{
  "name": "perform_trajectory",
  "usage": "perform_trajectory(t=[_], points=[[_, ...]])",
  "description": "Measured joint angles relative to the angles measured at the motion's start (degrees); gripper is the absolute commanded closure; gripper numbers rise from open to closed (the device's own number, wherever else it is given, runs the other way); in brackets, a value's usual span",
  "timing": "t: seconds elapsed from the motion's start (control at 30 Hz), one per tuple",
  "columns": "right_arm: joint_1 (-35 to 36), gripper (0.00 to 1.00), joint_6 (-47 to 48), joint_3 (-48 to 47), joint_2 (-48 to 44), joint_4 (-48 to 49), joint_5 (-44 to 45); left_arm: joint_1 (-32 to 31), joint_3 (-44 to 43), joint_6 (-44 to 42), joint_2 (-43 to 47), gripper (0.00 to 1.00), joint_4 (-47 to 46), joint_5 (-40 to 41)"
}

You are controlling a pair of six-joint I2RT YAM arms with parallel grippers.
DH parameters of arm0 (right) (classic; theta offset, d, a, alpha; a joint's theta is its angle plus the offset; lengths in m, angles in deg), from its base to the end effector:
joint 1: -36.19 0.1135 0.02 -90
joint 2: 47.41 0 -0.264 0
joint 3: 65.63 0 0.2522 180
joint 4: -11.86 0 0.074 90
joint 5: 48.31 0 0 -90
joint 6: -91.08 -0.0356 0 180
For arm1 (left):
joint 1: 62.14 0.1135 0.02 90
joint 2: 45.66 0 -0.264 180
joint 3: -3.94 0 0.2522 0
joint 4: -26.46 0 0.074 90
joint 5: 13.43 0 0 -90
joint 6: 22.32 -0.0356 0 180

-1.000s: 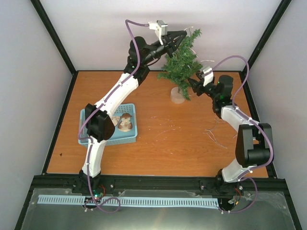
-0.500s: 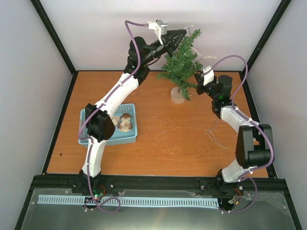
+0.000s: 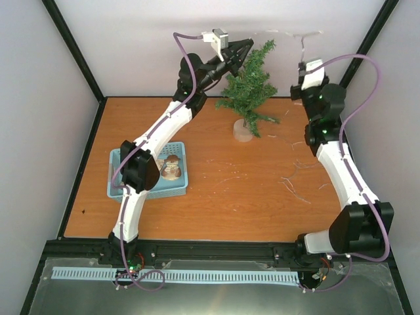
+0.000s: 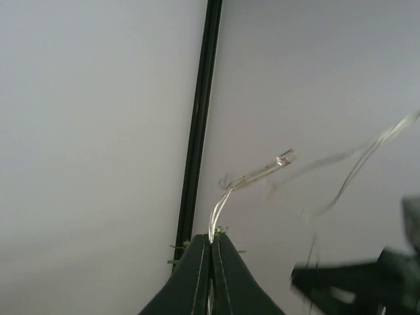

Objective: Decorate the small christmas tree
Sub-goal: Wrap the decoration item around the Christmas tree.

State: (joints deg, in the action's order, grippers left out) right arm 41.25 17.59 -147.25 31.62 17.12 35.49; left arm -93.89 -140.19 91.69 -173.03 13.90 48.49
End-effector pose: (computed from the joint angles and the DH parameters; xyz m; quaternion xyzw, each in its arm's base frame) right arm 0.3284 0.0329 0.3990 -0.1628 0.6369 -0.0397 0.7525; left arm 0.4279 -0.2845 0.4477 0.2420 0.4748 -0.4998 0.6828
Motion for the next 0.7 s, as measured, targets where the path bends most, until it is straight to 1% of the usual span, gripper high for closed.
perform_trajectory(t=[0.13,0.23,0.3,0.43,0.53,0.57,0.7], points=[[-1.5,0.97,-0.4,-9.3,1.9,-0.8,3.1,0.0,-0.2,0.1,-1.1,0.99,-1.0,1.9],[-3.2,0.97,-1.3,-17.2,5.7,-2.1,4.5,0.0,-0.2,0.1,-1.5,0.99,-1.2,3.5],[-4.4,0.97,-1.8,-21.6,8.7,-3.8,5.0,0.0,-0.3,0.1,-1.7,0.97,-1.2,4.4],[-6.2,0.97,-2.9,-27.1,14.1,-7.8,5.4,0.0,-0.3,0.1,-1.7,0.86,-1.1,5.5],[-7.2,0.97,-3.5,-27.6,16.3,-11.2,5.4,0.0,-0.3,-0.4,-1.7,0.73,-0.6,5.5],[-7.6,0.97,-3.8,-27.5,16.7,-12.3,5.4,0.0,-0.3,-0.6,-1.7,0.7,-0.4,5.5],[-8.4,0.97,-4.1,-26.7,16.8,-14.1,5.1,0.0,1.6,-1.5,-1.2,0.64,0.3,4.5]])
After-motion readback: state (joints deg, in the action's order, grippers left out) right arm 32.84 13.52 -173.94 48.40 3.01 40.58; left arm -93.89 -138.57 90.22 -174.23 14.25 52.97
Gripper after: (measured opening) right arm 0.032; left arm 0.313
